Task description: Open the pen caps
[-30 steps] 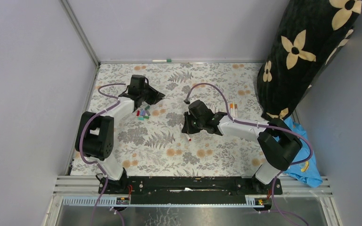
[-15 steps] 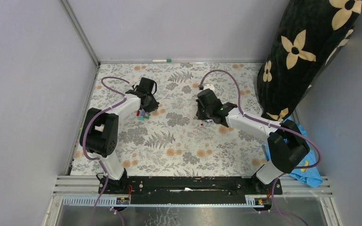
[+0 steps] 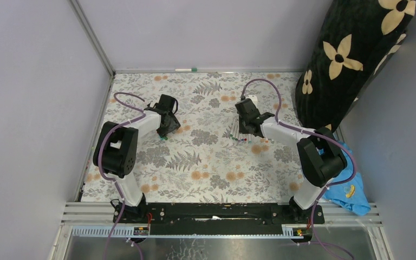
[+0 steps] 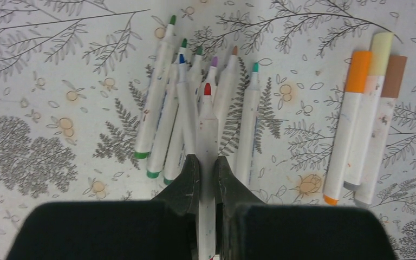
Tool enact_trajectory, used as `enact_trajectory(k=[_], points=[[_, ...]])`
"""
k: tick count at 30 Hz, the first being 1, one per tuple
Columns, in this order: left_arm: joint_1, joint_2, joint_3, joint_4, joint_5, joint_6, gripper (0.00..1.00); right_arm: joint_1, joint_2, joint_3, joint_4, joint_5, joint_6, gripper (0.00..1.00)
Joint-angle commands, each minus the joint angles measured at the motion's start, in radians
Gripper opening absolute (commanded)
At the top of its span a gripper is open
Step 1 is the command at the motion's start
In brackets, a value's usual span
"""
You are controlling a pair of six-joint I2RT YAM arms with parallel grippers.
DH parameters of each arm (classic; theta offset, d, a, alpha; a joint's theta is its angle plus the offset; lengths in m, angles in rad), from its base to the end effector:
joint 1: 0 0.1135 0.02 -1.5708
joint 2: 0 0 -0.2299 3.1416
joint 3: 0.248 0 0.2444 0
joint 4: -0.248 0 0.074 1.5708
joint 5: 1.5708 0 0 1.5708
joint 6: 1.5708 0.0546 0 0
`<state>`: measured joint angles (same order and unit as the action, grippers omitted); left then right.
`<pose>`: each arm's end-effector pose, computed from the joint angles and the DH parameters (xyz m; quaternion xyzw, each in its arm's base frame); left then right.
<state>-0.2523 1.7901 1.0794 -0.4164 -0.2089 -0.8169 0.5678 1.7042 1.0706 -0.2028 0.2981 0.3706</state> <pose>0.3354 -0.0748 0.1137 -0.2923 0.9254 -0.0240 0.2401 0.3135 0.1809 0.1558 -0.0378 0.9238 0.0369 0.3793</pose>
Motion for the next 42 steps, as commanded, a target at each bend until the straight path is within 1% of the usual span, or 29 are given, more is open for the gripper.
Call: enact_trajectory(k=[1,4,10,15,20,24,28,34,42], points=[[0.006,-0.045,-0.013,0.031,-0.036,0.005,0.62,-0.017,0.016,0.041,0.011,0.068,-0.017,0.08],[0.007,-0.075,-0.018,0.037,-0.027,0.007,0.63,-0.024,0.029,0.044,0.017,0.081,-0.026,0.09],[0.005,-0.136,-0.040,0.064,0.007,0.003,0.63,-0.033,0.078,0.060,0.017,0.107,-0.036,0.14],[0.005,-0.171,-0.057,0.083,0.031,0.004,0.64,-0.037,0.110,0.065,0.025,0.122,-0.029,0.25],[0.005,-0.193,-0.065,0.087,0.038,0.007,0.66,-0.040,0.122,0.071,0.032,0.103,-0.027,0.36],[0.005,-0.212,-0.070,0.088,0.046,0.001,0.67,-0.038,0.092,0.071,0.029,0.105,-0.033,0.37],[0.004,-0.240,-0.072,0.090,0.059,-0.002,0.68,-0.041,0.020,0.064,0.014,0.144,-0.034,0.39],[-0.008,-0.269,-0.073,0.113,0.109,0.006,0.68,-0.102,-0.018,0.051,-0.044,0.138,-0.018,0.40],[-0.022,-0.260,-0.068,0.123,0.160,0.026,0.73,-0.190,-0.022,0.005,-0.057,0.078,-0.012,0.42]])
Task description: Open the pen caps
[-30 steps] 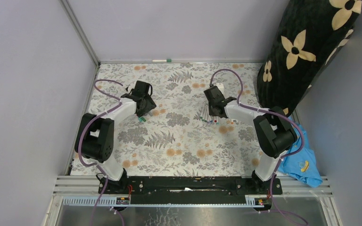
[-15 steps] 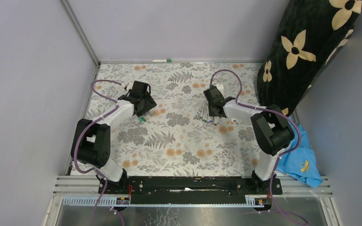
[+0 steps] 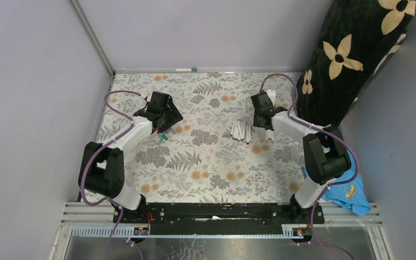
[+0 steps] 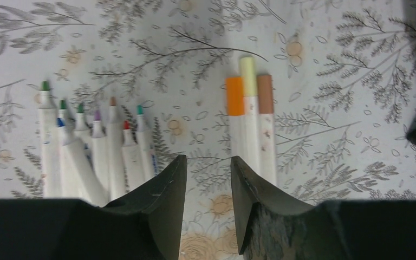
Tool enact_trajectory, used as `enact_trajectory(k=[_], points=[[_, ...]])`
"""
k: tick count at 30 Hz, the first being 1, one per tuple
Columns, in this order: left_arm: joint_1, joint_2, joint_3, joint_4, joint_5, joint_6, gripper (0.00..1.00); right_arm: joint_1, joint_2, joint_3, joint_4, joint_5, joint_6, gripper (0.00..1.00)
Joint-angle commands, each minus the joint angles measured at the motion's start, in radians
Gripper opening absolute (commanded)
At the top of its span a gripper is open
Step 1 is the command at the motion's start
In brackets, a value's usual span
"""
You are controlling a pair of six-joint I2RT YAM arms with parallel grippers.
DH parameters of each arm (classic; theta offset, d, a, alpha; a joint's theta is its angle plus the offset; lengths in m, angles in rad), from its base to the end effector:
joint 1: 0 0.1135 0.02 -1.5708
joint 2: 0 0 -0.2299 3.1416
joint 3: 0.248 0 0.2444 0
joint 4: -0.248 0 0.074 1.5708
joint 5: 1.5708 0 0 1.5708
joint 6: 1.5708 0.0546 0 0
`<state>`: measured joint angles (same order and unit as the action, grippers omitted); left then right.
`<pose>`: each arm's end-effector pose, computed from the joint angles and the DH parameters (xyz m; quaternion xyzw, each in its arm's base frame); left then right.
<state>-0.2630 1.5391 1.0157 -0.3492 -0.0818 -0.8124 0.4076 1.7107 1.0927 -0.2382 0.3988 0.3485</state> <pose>0.3203 -0.0816 0.1785 -0.2681 0.8999 -0.1420 0.3132 0.3402 0.1238 0.1589 0.0421 0.9199 -0.0459 0.3871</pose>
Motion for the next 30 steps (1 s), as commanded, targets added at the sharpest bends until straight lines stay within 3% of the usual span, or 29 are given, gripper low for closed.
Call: enact_trajectory(k=[1,24,30], points=[[-0.013,-0.010,-0.005,0.058,0.036,0.022,0.73,-0.038,-0.028,-0.022,-0.018,-0.028,0.009,0.42],[-0.015,-0.030,-0.011,0.073,0.049,0.014,0.75,-0.096,0.057,-0.077,0.014,-0.117,0.010,0.41],[-0.015,-0.034,-0.015,0.074,0.048,0.009,0.75,-0.100,0.086,-0.072,-0.009,-0.148,0.018,0.28]])
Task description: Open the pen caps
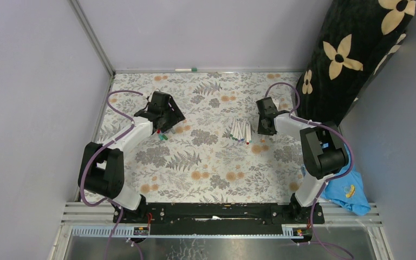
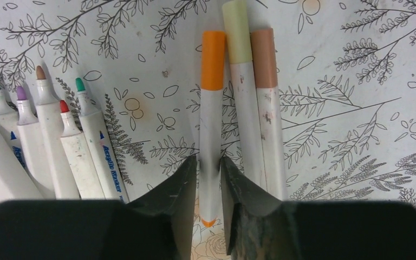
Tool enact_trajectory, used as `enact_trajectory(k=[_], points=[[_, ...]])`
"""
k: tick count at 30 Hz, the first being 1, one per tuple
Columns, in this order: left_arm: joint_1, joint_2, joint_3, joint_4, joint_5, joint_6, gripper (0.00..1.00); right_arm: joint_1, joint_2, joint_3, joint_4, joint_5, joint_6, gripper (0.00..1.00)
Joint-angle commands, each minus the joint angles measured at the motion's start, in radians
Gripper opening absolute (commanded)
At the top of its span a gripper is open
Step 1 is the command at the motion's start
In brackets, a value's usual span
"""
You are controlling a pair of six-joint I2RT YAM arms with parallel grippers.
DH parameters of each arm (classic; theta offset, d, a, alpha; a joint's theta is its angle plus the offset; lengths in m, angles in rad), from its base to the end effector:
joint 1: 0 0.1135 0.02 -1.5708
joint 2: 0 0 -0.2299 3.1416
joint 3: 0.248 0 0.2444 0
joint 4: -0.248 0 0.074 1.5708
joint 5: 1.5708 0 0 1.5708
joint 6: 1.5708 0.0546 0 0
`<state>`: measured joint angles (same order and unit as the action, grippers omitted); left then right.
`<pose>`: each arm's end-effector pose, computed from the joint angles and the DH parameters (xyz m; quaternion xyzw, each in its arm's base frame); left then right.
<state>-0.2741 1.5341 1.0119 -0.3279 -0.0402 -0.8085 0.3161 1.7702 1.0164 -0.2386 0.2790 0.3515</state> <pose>0.3199 -0.0877 0.1805 -0.2539 0.9005 -0.1655 0.3118 0.3359 0.0940 0.1145 0.0565 0.9483 -0.0334 0.3105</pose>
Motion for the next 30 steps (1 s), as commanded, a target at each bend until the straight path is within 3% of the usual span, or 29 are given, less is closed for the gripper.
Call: enact_trajectory(k=[1,7,18,30], points=[[-0.004,-0.030,-0.010,0.053,0.007,0.004,0.75,-0.009,0.035,0.009,-0.018,-0.034,0.018,0.23],[-0.003,-0.041,-0.009,0.049,0.014,-0.006,0.75,-0.009,0.021,0.004,-0.043,-0.039,0.025,0.00],[-0.004,-0.069,0.010,0.080,0.131,-0.003,0.76,0.019,-0.220,0.030,-0.080,-0.176,-0.041,0.00],[-0.009,-0.024,0.021,0.235,0.439,-0.078,0.78,0.238,-0.194,0.193,-0.157,-0.431,-0.023,0.00]])
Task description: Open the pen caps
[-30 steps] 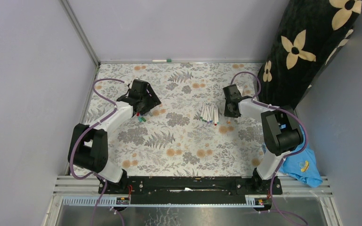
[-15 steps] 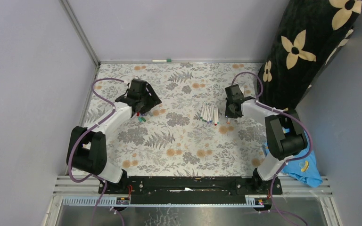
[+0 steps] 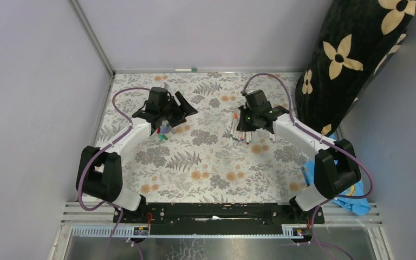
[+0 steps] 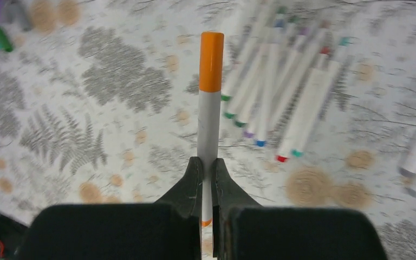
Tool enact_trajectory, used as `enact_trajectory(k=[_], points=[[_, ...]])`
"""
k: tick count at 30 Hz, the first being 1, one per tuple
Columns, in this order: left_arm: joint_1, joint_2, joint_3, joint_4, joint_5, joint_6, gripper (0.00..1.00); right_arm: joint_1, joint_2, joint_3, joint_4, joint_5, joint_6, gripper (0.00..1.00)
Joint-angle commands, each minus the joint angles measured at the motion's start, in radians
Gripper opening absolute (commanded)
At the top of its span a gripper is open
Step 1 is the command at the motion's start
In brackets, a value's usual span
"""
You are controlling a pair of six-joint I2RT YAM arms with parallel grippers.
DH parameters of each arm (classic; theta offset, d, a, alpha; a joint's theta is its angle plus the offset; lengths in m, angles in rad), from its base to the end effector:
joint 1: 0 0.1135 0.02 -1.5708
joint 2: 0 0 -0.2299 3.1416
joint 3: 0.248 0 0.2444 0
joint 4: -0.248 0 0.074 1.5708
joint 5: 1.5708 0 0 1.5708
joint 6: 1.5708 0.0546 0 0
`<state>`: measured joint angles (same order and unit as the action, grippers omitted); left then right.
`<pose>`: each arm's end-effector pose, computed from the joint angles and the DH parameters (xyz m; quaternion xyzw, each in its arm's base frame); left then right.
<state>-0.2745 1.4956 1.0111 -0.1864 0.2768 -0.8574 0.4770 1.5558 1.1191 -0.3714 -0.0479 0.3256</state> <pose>0.3227 -0.1064 0.2068 -0.1988 0.8715 -0.3358 0.2970 0.3057 0.1609 0.2046 -0.0791 0.9246 0.1658 0.3338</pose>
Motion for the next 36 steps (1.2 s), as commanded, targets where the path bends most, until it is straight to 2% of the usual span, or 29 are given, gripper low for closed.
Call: enact_trajectory(k=[1,13,24,30,36], points=[[-0.010,0.016,0.023,0.098,0.130,-0.035,0.78,0.104,0.029,0.105,-0.023,-0.107,0.009,0.00],[-0.015,0.040,-0.008,0.179,0.215,-0.129,0.79,0.277,0.158,0.261,-0.001,-0.111,0.062,0.00],[-0.017,0.046,-0.033,0.166,0.219,-0.139,0.77,0.313,0.210,0.344,0.005,-0.096,0.075,0.00],[-0.017,0.045,-0.041,0.176,0.216,-0.155,0.68,0.321,0.226,0.371,0.002,-0.099,0.076,0.00],[-0.019,0.049,-0.042,0.183,0.210,-0.175,0.51,0.326,0.230,0.370,0.004,-0.104,0.078,0.00]])
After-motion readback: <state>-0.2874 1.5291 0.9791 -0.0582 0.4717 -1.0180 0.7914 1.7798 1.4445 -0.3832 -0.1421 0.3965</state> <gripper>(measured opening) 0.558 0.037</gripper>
